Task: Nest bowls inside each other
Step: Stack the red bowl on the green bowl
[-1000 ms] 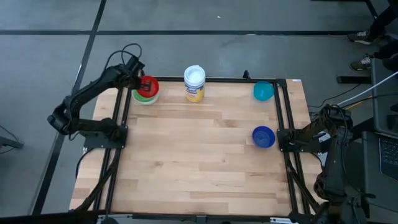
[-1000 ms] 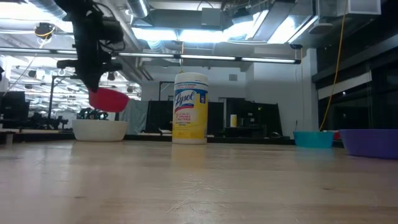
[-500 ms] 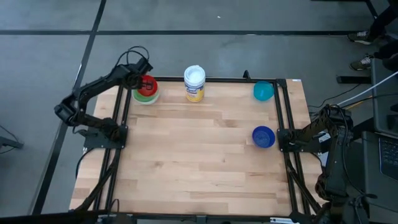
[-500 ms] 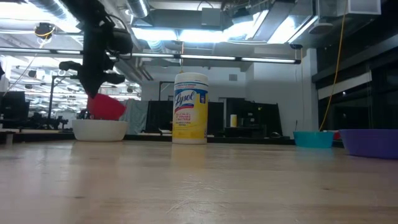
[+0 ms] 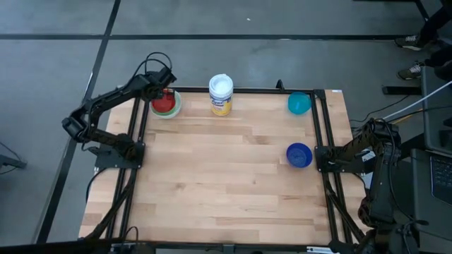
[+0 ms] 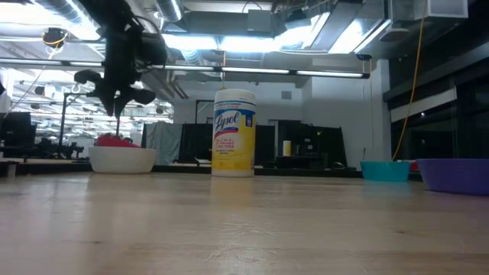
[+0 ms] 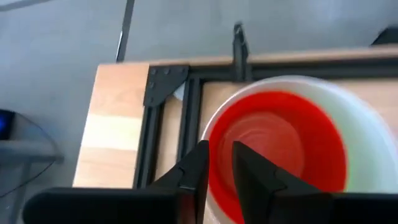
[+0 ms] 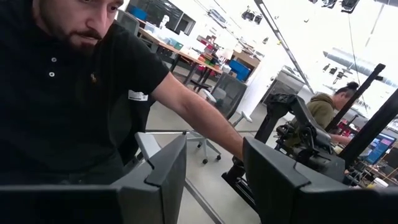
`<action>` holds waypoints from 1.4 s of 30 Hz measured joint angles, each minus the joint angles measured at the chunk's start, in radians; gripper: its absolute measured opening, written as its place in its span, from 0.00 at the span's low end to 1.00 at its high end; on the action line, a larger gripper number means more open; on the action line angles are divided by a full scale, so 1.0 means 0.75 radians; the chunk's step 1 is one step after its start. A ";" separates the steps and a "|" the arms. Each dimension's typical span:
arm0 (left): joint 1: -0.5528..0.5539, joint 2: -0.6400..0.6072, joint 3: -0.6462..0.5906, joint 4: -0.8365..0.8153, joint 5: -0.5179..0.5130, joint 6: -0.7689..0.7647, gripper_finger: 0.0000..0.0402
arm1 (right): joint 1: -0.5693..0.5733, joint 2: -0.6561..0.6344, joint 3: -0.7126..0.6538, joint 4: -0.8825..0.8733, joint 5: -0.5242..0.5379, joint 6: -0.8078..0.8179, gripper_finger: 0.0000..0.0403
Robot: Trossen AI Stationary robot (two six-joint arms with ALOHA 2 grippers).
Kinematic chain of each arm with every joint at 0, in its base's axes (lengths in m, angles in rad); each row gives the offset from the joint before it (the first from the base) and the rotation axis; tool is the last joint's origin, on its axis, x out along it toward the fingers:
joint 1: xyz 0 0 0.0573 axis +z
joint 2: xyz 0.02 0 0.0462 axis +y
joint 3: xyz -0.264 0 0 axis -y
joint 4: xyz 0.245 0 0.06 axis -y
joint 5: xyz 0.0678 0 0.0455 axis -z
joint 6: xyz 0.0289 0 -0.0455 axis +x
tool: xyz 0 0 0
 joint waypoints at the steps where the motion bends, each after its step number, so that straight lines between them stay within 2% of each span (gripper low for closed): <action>1: -0.007 -0.008 0.000 0.013 -0.012 -0.008 0.17 | 0.000 0.000 0.000 0.000 0.000 0.000 0.40; 6: -0.046 -0.060 0.000 0.131 0.018 -0.017 0.16 | 0.001 0.000 0.000 0.000 0.000 -0.008 0.40; 8: -0.094 -0.091 -0.011 0.246 0.095 0.016 0.16 | 0.002 0.000 0.000 -0.001 -0.001 -0.012 0.40; 12: -0.236 -0.176 -0.092 0.619 0.279 0.165 0.15 | 0.003 -0.001 0.000 -0.011 -0.042 -0.016 0.40; 13: -0.253 -0.185 -0.095 0.631 0.287 0.179 0.15 | 0.003 -0.001 0.000 -0.011 -0.051 -0.017 0.40; 18: -0.144 -0.132 -0.093 0.234 0.105 0.030 0.12 | 0.004 -0.001 0.000 -0.002 -0.071 -0.049 0.40; 22: -0.054 -0.031 -0.121 0.079 0.138 -0.005 0.06 | 0.004 0.000 0.000 0.015 -0.070 -0.079 0.40; 25: -0.030 0.043 -0.128 0.076 0.108 -0.004 0.02 | 0.004 0.000 0.000 0.031 -0.071 -0.091 0.40; 34: -0.039 0.184 -0.130 0.049 -0.156 -0.106 0.01 | -0.003 0.000 0.000 0.051 -0.070 -0.085 0.40; 38: -0.017 0.216 -0.130 0.055 -0.145 -0.151 0.01 | -0.003 0.000 0.000 0.049 -0.069 -0.080 0.40; 42: 0.010 0.258 -0.115 0.039 -0.040 -0.103 0.00 | -0.003 -0.001 0.000 0.039 -0.069 -0.064 0.40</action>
